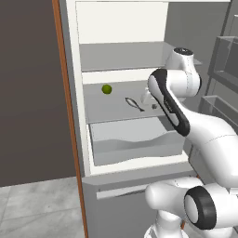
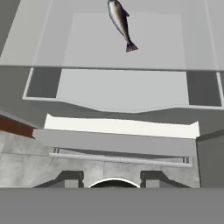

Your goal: Take the fish out of the fridge, briefly rinse it in the sink, and place it on the tray next to the sink.

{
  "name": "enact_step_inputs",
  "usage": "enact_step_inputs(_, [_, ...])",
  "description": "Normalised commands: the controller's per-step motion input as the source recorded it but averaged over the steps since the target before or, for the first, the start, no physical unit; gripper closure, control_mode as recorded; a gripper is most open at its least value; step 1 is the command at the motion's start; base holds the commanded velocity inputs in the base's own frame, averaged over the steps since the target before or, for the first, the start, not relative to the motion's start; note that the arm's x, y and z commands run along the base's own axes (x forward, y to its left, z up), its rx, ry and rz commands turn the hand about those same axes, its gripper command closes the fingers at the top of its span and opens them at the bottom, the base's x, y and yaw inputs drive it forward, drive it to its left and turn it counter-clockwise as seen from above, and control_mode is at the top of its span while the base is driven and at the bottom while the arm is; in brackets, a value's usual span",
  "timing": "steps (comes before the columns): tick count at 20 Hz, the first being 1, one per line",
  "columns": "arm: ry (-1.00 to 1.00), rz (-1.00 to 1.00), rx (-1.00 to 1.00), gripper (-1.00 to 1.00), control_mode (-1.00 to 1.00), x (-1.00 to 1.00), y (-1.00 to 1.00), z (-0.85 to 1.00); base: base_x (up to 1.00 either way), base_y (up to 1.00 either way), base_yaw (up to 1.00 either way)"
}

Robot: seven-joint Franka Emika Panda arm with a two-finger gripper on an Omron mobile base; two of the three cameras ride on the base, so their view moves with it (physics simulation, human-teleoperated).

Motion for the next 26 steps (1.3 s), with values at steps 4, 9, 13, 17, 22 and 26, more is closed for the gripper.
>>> enact_step_inputs(4, [-0.02, 0.00, 0.00, -1.00, -1.00, -0.04, 0.00, 0.00, 0.00, 0.00, 0.00])
enact_step_inputs(9, [-0.06, 0.08, 0.00, -1.00, -1.00, 0.12, -0.04, -0.30, 0.00, 0.00, 0.00])
enact_step_inputs(13, [-0.10, 0.06, 0.00, -1.00, -1.00, 0.59, -0.31, -0.44, 0.00, 0.00, 0.00])
enact_step_inputs(17, [0.01, 0.10, 0.00, -1.00, -1.00, 0.69, -0.33, -0.27, 0.00, 0.00, 0.00])
enact_step_inputs(22, [0.04, 0.00, -0.09, -1.00, -1.00, 0.74, -0.19, -0.24, 0.00, 0.00, 0.00])
enact_step_inputs(26, [0.01, 0.07, 0.00, -1.00, -1.00, 0.74, 0.00, -0.19, 0.00, 0.00, 0.00])
